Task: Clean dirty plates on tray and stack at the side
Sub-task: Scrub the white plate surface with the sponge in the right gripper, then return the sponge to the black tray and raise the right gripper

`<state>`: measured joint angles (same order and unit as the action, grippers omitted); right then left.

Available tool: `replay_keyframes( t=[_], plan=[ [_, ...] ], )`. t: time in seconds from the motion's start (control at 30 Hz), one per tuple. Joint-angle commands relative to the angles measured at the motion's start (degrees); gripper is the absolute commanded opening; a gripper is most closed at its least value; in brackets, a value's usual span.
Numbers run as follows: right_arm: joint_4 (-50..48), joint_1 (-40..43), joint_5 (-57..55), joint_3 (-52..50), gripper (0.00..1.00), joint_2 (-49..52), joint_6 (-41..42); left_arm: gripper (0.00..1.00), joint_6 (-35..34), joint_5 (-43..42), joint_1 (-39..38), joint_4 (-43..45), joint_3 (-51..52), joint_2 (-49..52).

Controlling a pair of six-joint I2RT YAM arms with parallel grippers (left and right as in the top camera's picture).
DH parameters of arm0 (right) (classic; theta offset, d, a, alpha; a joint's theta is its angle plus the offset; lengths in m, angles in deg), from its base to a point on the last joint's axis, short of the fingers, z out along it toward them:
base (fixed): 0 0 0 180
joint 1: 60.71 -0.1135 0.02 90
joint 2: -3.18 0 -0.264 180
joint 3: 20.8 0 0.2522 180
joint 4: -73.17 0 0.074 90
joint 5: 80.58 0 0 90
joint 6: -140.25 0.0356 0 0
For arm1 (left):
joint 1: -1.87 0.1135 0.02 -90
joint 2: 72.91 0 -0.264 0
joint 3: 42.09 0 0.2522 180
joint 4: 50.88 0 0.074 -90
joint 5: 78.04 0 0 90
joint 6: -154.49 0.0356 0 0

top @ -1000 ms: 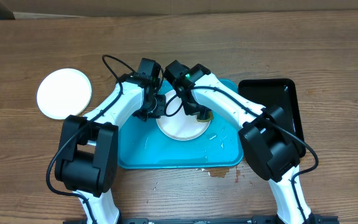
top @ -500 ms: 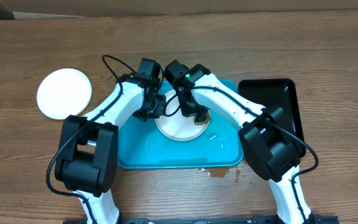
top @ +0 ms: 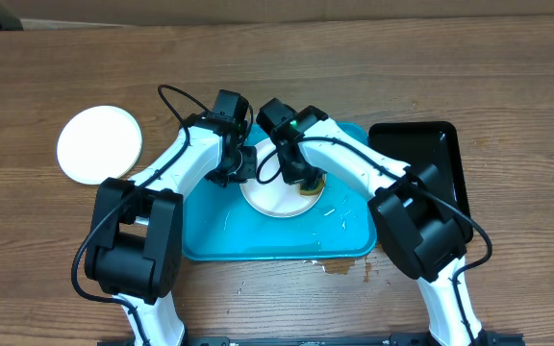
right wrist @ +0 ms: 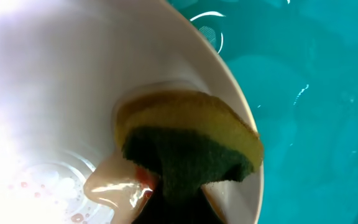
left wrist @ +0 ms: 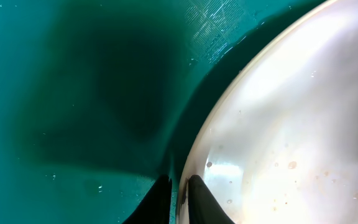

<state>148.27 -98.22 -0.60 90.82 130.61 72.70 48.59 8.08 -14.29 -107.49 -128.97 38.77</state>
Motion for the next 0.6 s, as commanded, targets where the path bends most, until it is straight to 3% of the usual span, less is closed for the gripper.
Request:
replay_keyframes(
  t=[0.0, 0.4, 0.57],
  plan=[
    [-0.22, 1.27, 8.37, -1.97, 0.04, 0.63, 0.24, 0.13, 0.5, -0.2, -0.37, 0.0, -0.02, 0.61],
    [-8.41, 2.54, 30.91, -1.9, 0.04, 0.63, -7.04, 0.13, 0.5, -0.2, -0.37, 0.0, -0.02, 0.61],
    [-5.68, 5.92, 39.36, 1.55, 0.04, -0.68, -10.58, 0.13, 0.5, -0.2, -0.37, 0.0, -0.02, 0.61]
  ],
)
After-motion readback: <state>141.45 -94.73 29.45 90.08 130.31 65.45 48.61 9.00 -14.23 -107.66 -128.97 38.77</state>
